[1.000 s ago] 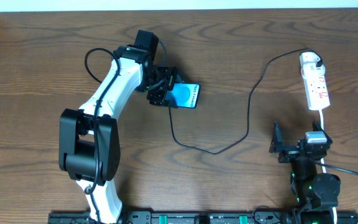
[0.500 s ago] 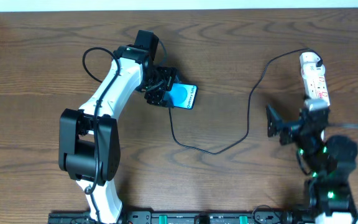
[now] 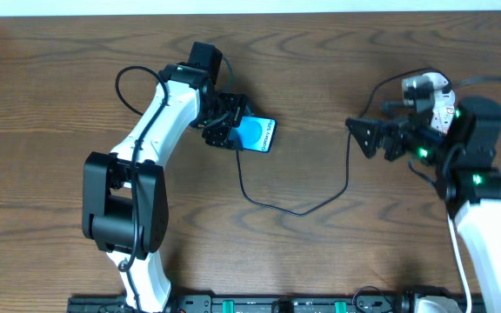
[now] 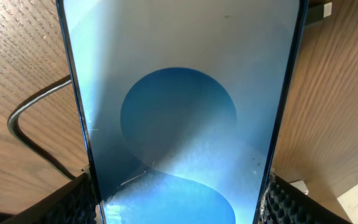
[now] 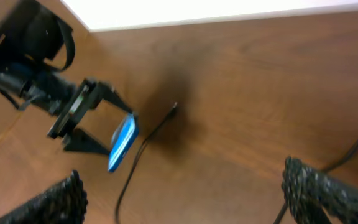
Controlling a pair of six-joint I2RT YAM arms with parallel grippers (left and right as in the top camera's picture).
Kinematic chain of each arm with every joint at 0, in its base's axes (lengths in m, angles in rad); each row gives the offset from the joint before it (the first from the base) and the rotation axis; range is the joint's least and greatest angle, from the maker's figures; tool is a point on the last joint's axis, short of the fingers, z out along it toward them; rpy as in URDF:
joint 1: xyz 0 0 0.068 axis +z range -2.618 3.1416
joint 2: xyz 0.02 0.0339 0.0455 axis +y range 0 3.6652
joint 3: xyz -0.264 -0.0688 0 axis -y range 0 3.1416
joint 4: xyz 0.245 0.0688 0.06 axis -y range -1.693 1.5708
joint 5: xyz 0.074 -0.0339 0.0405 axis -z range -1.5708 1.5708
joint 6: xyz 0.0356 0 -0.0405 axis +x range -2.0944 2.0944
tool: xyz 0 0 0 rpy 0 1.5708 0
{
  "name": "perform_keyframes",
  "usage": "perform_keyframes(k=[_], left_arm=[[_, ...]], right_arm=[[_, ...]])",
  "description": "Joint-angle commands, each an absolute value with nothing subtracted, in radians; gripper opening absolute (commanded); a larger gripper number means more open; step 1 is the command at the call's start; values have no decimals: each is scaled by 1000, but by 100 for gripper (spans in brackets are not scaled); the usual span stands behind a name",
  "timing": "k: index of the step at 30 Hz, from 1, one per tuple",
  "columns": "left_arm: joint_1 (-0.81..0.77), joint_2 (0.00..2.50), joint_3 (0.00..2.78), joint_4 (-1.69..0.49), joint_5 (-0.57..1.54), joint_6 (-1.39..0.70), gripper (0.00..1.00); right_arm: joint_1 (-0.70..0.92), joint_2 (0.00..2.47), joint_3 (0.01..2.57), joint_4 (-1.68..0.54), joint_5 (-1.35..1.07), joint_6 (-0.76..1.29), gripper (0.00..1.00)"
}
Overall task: Plug charger to phone and switch on socket
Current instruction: 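Move the right gripper left toward the phone held by the left gripper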
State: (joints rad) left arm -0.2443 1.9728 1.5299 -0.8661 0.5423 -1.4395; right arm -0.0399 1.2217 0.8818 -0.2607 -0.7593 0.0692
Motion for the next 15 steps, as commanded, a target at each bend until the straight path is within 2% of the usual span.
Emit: perform_keyframes(k=[1,6,12,15], left_arm=[[-244,1947,1538,-869,538,-1434,63],[-244,1947,1538,-869,538,-1434,63],[-244,1947,1538,-869,538,-1434,63],[-244,1947,1538,-869,538,-1434,63]], right_arm=[[-18,1314,997,-331,-831,78,99],[23,1447,1148,-496,-831,42,99],[50,1506,1164,-458,-821,61,99],[66,1530,1163,-412,-822,147,99]])
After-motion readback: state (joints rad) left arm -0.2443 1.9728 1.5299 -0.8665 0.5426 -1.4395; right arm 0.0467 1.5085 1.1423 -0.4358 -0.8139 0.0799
